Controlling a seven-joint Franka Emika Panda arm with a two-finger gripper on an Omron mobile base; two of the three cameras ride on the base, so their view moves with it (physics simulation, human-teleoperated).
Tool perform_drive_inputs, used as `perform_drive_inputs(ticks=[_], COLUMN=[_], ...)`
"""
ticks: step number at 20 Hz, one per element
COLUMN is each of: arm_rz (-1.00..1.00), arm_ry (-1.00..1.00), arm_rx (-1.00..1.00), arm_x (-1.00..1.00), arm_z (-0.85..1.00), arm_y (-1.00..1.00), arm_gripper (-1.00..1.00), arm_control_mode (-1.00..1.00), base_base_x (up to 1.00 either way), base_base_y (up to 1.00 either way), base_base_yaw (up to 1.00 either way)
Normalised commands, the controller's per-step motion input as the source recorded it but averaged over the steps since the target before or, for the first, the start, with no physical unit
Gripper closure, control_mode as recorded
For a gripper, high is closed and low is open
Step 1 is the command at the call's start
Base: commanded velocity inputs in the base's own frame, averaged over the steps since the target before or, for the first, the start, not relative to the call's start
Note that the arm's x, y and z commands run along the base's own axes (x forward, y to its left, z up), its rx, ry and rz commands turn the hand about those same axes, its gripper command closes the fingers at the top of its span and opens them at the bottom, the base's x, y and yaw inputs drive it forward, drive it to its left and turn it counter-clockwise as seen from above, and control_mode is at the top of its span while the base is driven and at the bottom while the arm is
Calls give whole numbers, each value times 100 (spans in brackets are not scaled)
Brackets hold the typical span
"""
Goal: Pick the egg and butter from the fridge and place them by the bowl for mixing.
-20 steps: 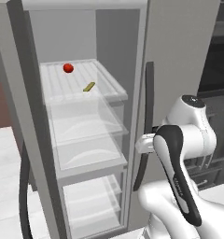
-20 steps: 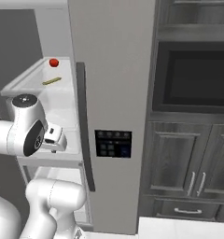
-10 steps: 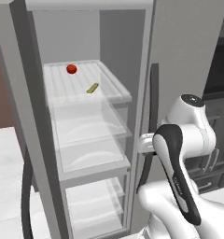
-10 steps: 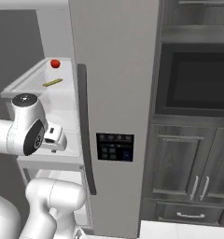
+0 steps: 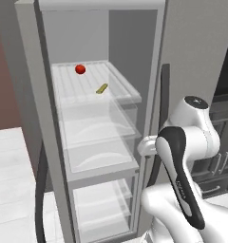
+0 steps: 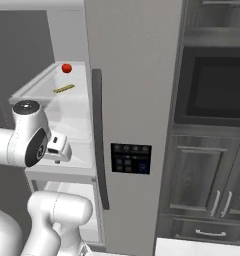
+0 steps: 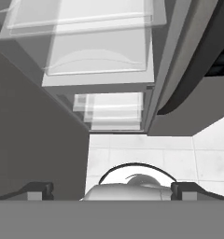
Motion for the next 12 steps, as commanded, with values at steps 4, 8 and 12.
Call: perform_drive_inputs(ticks=[4,8,12], arm_rz=[0,0,0], arm_ry=[0,0,0], arm_rx=[0,0,0], arm_x=[0,0,0], arm_z=[0,0,0], arm_y=[0,0,0], arm_gripper=[-100,-100,-100], arm_control_mode=[100,100,100], base_base_x=[1,-7,-5], base_base_y=[24,30,30], base_base_yaw=[-7,-12,-8])
